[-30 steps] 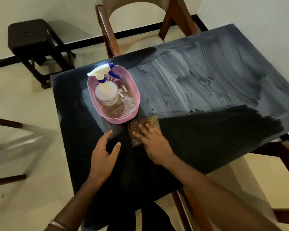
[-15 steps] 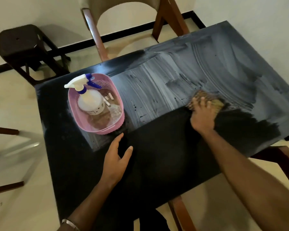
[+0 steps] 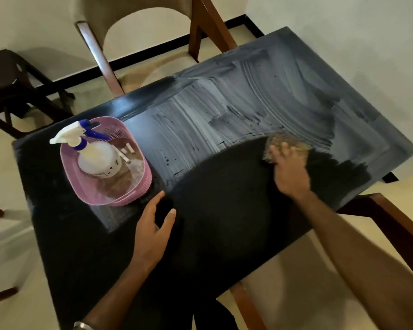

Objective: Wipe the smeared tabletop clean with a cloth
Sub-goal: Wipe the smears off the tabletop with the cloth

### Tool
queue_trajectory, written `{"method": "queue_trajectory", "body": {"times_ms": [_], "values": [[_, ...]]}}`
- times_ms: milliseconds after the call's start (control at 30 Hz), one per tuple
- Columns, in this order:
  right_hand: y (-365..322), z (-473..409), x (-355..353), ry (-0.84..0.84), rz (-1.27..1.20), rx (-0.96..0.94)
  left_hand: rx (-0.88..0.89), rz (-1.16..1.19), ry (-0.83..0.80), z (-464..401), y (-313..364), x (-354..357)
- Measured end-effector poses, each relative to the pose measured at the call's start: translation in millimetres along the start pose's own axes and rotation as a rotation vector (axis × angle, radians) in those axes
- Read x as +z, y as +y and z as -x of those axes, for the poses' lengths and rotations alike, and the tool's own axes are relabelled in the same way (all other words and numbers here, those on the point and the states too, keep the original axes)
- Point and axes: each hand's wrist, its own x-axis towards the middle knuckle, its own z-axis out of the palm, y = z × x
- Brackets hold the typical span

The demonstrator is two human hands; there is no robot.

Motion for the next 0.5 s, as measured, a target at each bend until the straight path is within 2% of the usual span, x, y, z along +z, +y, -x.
{"method": "queue_trajectory", "body": {"times_ms": [100,167,233,300,367,500], "values": [[85,-11,-22,-0.034,-0.048,0.329,-0.015,0.013,-0.025,5,-3,-6],[94,-14,-21,-0.062,-0.065,0.446,-0.020,0.012,-0.011,8,-5,-12],[66,-15,-16,-0.061,-0.072,0.475,-0.024,0.006,0.010,12,-9,-18],[16,-6,-8,-0.040,-0.042,0.345,-0.027,0.004,0.022,14,-12,-23],[-52,18,4,-0.033,0.000,0.134,-0.026,0.005,0.030,16,-15,-28],[-200,112,40,-0.158,-0.099,-0.310,-0.011,0.018,0.071,20,-15,-34]]}}
